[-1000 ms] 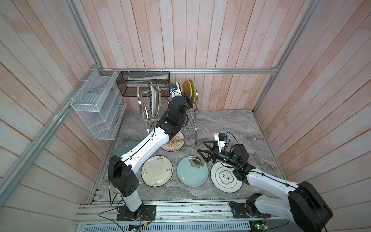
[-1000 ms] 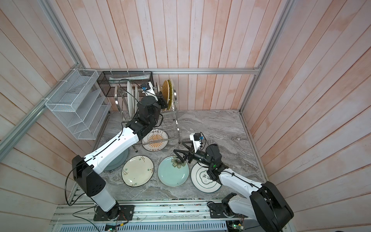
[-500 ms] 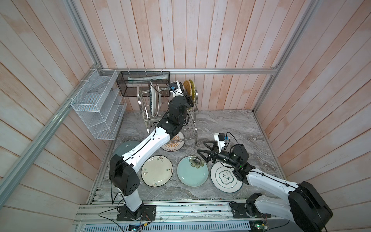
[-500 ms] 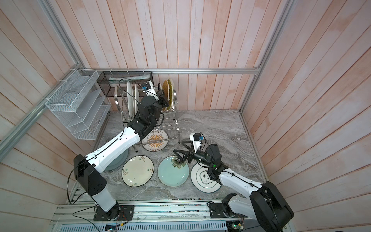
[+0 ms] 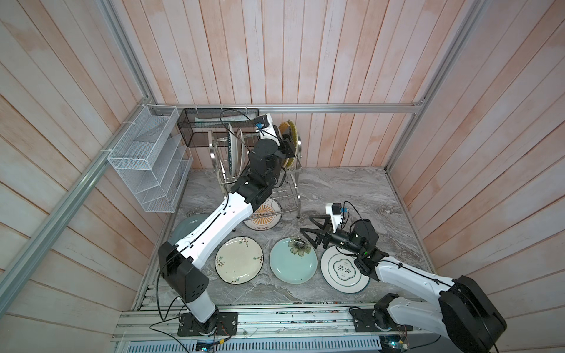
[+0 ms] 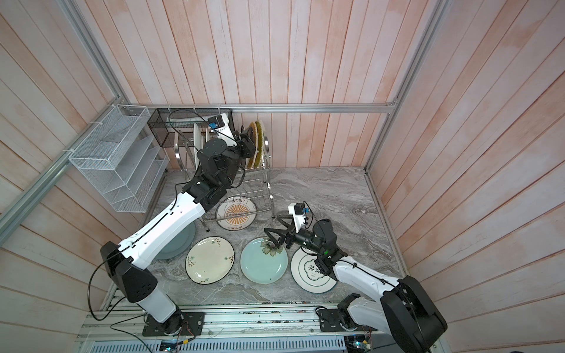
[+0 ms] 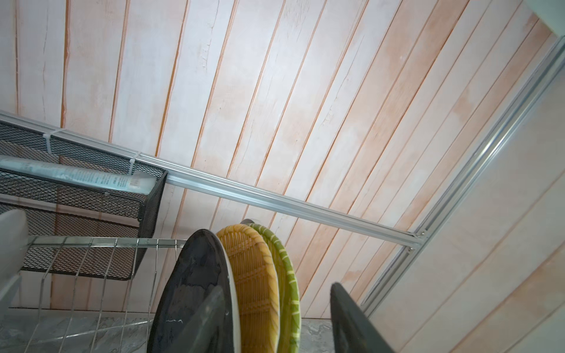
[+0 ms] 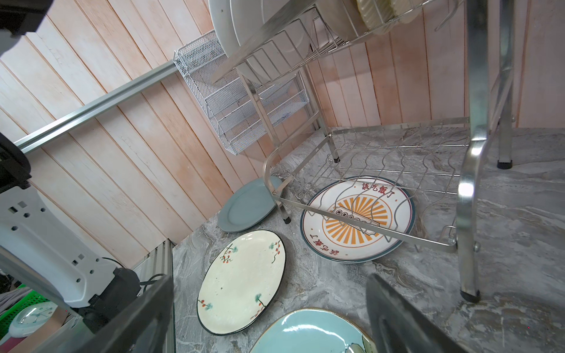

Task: Load plates into a dish rack
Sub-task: Place the plate on the dish rack.

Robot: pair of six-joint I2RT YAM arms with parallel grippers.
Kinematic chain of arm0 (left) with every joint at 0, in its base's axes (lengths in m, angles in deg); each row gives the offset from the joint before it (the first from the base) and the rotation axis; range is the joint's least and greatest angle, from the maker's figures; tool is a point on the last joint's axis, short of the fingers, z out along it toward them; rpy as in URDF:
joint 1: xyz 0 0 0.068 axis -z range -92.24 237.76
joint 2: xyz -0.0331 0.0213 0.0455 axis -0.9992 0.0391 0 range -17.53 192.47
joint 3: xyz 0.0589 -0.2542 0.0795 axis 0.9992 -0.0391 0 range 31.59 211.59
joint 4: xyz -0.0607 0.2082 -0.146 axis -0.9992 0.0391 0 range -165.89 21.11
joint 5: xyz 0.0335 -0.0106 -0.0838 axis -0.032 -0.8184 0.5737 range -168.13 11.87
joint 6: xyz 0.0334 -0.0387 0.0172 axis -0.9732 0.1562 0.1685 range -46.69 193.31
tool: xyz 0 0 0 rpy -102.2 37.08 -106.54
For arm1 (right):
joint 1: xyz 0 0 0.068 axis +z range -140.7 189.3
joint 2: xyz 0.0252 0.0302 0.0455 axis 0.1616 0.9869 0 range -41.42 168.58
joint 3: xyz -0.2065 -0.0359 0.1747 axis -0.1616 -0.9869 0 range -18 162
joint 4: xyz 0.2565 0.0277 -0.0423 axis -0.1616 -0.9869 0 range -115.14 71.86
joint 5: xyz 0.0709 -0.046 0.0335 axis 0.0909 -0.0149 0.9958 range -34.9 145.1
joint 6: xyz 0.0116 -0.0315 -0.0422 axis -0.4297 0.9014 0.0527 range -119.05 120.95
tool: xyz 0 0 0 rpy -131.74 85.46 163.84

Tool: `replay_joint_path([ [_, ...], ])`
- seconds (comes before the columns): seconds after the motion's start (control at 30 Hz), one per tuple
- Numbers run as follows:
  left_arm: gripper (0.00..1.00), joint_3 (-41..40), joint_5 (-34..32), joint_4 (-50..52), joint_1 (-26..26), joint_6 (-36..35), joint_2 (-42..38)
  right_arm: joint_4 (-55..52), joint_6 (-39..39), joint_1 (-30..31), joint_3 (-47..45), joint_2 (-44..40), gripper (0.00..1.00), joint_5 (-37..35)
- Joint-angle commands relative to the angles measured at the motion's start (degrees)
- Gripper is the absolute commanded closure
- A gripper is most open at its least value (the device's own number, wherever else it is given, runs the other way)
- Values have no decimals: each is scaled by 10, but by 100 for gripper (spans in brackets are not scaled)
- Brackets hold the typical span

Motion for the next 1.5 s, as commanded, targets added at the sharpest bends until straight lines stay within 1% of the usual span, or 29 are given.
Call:
replay_joint_path([
  [0.0, 38, 12, 32, 24, -2, -24, -52, -2, 11, 3, 10, -1, 2, -6],
  [0.17, 23, -7, 75, 54, -1, -49, -114, -7, 18, 4, 10, -2, 2, -10],
  [0.23, 14, -25, 112, 66, -1, -65, -148, -11, 21, 3, 10, -4, 2, -13],
  [0.3, 1, -49, 161, 80, -2, -87, -182, -21, 25, 4, 13, -7, 2, -18],
  [0.4, 0, -92, 233, 123, -3, -123, -235, -37, 31, 4, 16, -24, 2, -24],
  [0.47, 0, -128, 266, 154, -2, -137, -273, -38, 28, 4, 14, -36, 2, -34],
  [0.53, 0, -180, 300, 173, -3, -144, -321, -52, 27, 3, 18, -48, 2, -45],
  [0.6, 0, -235, 335, 187, -2, -167, -362, -90, 31, 2, 36, -58, 2, -48],
  [0.73, 0, -355, 397, 197, -2, -172, -450, -145, 22, 3, 49, -83, 2, -52],
  [0.83, 0, -444, 423, 186, -2, -162, -507, -176, 2, 2, 41, -112, 2, -52],
  [0.93, 0, -516, 445, 177, -3, -152, -556, -218, -18, 1, 33, -146, 2, -54],
  [1.03, 0, -564, 457, 185, -3, -151, -587, -292, -30, -3, 36, -181, 2, -64],
  [1.07, 0, -575, 452, 192, -2, -132, -594, -314, -35, -4, 37, -192, 2, -69],
  [1.2, 0, -618, 388, 226, -2, -98, -624, -436, -56, -18, 53, -229, 2, -109],
  [1.27, 0, -630, 362, 241, -2, -69, -641, -526, -80, -35, 71, -233, 2, -152],
  [1.3, 0, -639, 356, 245, -2, -52, -651, -577, -97, -51, 80, -230, 2, -169],
  [1.33, 0, -649, 354, 243, -2, -39, -663, -616, -111, -74, 85, -229, 2, -171],
  [1.4, 0, -665, 355, 237, -2, -23, -682, -673, -141, -122, 84, -235, 2, -169],
  [1.47, 0, -667, 353, 233, -2, -20, -690, -711, -159, -187, 78, -248, 2, -164],
])
